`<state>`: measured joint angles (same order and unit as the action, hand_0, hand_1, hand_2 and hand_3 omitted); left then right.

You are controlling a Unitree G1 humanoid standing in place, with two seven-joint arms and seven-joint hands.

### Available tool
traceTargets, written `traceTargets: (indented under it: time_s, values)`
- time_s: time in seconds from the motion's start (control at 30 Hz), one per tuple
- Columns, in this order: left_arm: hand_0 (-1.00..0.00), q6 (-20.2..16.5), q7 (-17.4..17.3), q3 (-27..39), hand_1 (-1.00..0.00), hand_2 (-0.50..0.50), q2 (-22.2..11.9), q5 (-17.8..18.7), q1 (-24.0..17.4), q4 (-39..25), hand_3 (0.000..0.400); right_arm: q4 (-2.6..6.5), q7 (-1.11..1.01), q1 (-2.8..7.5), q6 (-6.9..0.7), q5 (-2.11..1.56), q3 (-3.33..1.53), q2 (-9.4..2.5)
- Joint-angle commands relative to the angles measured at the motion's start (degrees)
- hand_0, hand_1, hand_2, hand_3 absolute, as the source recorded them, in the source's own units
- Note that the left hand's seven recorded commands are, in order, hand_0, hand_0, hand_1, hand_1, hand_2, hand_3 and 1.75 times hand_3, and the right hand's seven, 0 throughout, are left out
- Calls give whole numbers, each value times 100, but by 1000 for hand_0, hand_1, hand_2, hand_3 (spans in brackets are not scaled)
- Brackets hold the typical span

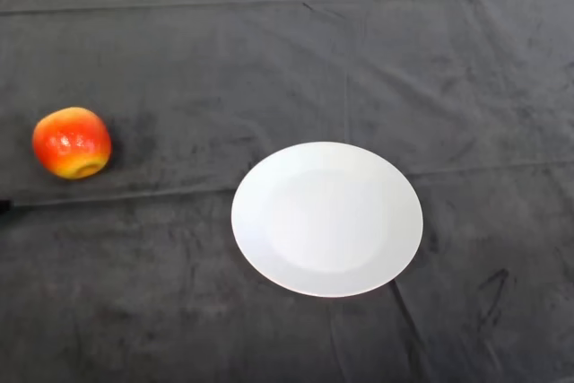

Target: Move the apple to the plate

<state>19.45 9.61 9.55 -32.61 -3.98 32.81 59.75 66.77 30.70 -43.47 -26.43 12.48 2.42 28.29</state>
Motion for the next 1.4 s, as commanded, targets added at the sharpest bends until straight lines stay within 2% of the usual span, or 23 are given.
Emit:
traceTargets:
  time_s: [0.03, 0.23, 0.5, 0.77, 1.27, 1.33, 1.37, 1.4]
  values:
    - [0, -46, -104, -188, 0, 0, 20, -128, 37, -315, 0, 137, 17, 81, -25, -10, -20, 42]
    - [0, 64, -273, -361, 0, 0, 188, -200, -114, -449, 0, 119, 13, 91, -28, -11, -20, 43]
    - [0, -17, -419, -604, 0, 0, 421, -335, -66, -398, 0, 100, 8, 100, -34, -12, -19, 43]
    - [0, -94, -610, -728, 0, 0, 456, -401, 3, -288, 0, 87, 4, 106, -39, -12, -19, 43]
    - [0, -166, -685, -835, 0, 0, 459, -500, 55, -175, 0, 76, 1, 111, -46, -11, -18, 43]
    - [-180, -173, -681, -843, 0, -90, 463, -509, 60, -165, 72, 75, 1, 111, -47, -11, -18, 43]
    - [-365, -176, -680, -845, 0, -182, 464, -512, 62, -162, 146, 75, 1, 111, -47, -10, -18, 43]
    - [-671, -181, -680, -848, 0, -335, 465, -515, 64, -160, 268, 74, 1, 111, -47, -10, -18, 43]
